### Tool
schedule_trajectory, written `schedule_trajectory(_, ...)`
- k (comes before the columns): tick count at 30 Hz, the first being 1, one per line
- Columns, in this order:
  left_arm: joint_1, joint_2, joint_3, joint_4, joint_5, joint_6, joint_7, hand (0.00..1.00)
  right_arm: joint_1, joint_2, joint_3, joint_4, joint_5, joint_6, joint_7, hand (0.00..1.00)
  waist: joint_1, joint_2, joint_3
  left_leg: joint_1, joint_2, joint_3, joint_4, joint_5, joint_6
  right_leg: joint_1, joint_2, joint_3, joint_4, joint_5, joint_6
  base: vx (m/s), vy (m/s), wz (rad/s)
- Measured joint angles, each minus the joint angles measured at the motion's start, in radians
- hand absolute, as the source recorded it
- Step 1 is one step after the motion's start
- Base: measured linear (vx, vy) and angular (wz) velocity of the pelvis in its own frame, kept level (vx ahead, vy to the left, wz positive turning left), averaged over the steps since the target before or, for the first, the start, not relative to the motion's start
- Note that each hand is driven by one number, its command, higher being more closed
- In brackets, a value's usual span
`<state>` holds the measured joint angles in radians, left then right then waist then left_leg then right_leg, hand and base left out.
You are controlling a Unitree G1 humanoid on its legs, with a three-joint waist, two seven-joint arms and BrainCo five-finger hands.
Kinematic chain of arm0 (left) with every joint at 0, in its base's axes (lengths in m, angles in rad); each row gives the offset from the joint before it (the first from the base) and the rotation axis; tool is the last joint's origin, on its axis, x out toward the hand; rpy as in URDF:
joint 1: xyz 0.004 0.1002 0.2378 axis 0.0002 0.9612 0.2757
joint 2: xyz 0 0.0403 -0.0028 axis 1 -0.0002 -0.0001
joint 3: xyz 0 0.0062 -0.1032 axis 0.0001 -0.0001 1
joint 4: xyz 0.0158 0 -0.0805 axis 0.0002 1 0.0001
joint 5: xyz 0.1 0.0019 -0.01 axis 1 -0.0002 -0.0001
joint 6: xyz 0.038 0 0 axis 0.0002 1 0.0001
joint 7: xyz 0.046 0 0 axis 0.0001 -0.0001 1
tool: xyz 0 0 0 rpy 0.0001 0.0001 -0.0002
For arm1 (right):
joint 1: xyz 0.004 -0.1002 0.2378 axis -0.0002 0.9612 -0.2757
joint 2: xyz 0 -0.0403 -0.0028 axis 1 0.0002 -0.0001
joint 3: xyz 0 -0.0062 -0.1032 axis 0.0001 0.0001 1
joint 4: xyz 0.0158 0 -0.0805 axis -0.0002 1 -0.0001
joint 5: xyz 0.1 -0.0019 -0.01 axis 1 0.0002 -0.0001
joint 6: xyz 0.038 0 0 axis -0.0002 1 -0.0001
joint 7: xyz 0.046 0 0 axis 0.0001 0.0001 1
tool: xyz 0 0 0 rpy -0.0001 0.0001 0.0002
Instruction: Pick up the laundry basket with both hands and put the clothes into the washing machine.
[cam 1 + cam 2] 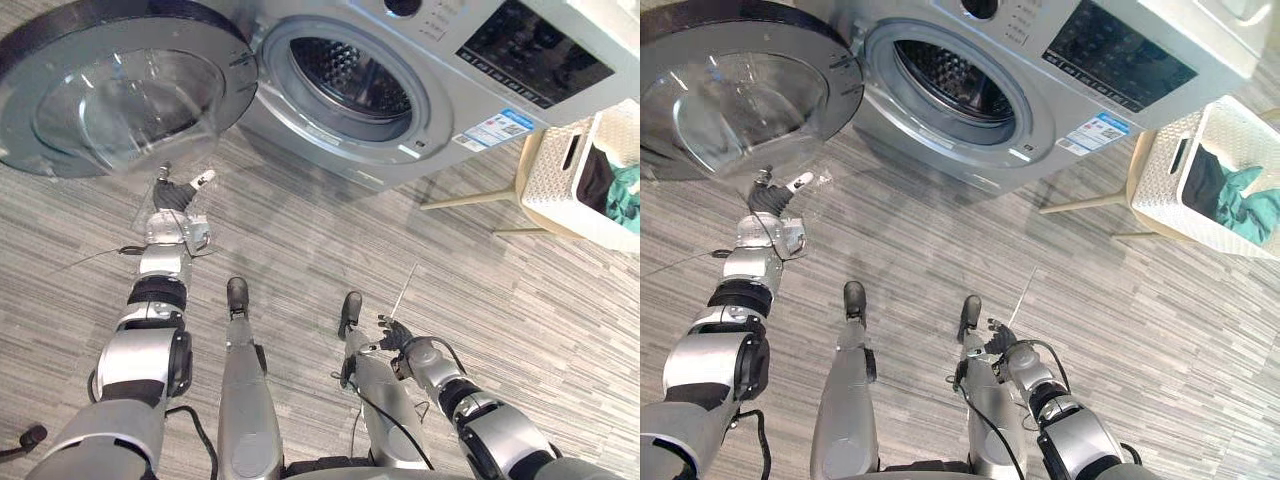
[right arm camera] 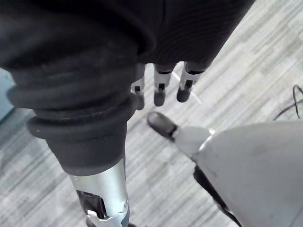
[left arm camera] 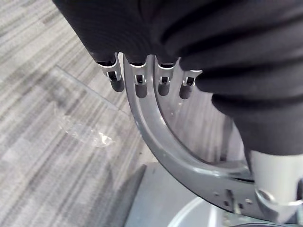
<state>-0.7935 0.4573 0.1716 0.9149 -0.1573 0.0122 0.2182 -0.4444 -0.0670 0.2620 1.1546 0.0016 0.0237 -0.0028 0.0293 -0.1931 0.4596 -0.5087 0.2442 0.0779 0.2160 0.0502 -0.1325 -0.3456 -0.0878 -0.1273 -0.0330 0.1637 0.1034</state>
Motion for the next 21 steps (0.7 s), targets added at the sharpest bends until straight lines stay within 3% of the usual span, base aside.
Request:
schedule_trajectory(3,0.166,-0.016,0.038,-0.138,-0.017,-0.016,-0.001,0.00,0.085,0.000,-0.042,-0.077,-0.002,-0.006,0.001,0.00,0.035,0.014,0.009,-0.022,0.087,0.028,0.210,-0.135,-0.018,0.011,0.058,0.065,0.031,-0.022,-0.012,-0.05,-0.062,-0.84)
schedule_trajectory(7,0.360,-0.098,0.036,-0.231,-0.031,-0.020,-0.024,0.00,0.155,-0.003,-0.065,-0.081,-0.012,0.007,0.006,0.00,0.065,0.034,0.022,0.024,0.139,0.094,0.308,-0.216,-0.015,0.011,0.089,0.147,0.088,-0.045,-0.010,-0.04,-0.016,-0.77)
schedule_trajectory(9,0.504,-0.168,0.035,-0.306,-0.032,-0.019,-0.032,0.00,0.189,-0.014,-0.066,-0.087,-0.015,0.011,0.009,0.00,0.080,0.066,0.042,0.089,0.172,0.144,0.362,-0.265,-0.011,0.022,0.098,0.180,0.156,-0.080,-0.011,-0.03,0.056,-0.89)
schedule_trajectory(10,0.584,-0.209,0.029,-0.362,-0.032,-0.019,-0.045,0.00,0.207,-0.025,-0.079,-0.122,-0.016,0.017,0.011,0.00,0.092,0.088,0.055,0.132,0.193,0.177,0.393,-0.299,-0.009,0.026,0.083,0.141,0.209,-0.109,-0.022,-0.03,0.100,-0.79)
schedule_trajectory(11,0.652,-0.238,0.013,-0.407,-0.035,-0.019,-0.049,0.00,0.217,-0.029,-0.095,-0.139,-0.024,0.024,0.010,0.00,0.092,0.105,0.059,0.166,0.198,0.185,0.411,-0.318,-0.014,0.037,0.060,0.097,0.249,-0.127,-0.028,-0.03,0.102,-0.50)
schedule_trajectory(14,0.738,-0.271,-0.047,-0.456,-0.047,-0.020,-0.078,0.00,0.257,-0.041,-0.171,-0.194,-0.034,0.026,0.027,0.00,0.068,0.141,0.050,0.184,0.200,0.154,0.432,-0.332,-0.030,0.060,0.052,0.070,0.302,-0.165,-0.033,0.05,0.059,0.15)
schedule_trajectory(18,0.818,-0.314,-0.101,-0.450,-0.029,-0.018,-0.112,0.00,0.334,-0.039,-0.242,-0.237,-0.034,0.027,0.028,0.00,0.038,0.149,-0.027,0.218,0.191,0.145,0.397,-0.334,-0.035,0.078,0.032,0.046,0.319,-0.202,-0.015,0.09,0.019,0.12)
schedule_trajectory(20,0.858,-0.345,-0.100,-0.435,-0.021,-0.018,-0.127,0.00,0.382,-0.036,-0.281,-0.246,-0.035,0.036,0.025,0.00,0.037,0.130,-0.081,0.329,0.174,0.187,0.306,-0.315,-0.062,0.121,-0.026,-0.052,0.353,-0.237,0.020,0.17,-0.029,0.06)
schedule_trajectory(21,0.871,-0.349,-0.099,-0.432,-0.021,-0.018,-0.128,0.00,0.399,-0.035,-0.292,-0.268,-0.042,0.042,0.024,0.00,0.034,0.129,-0.110,0.342,0.176,0.193,0.283,-0.307,-0.069,0.118,-0.023,-0.053,0.360,-0.247,0.023,0.17,-0.078,-0.07)
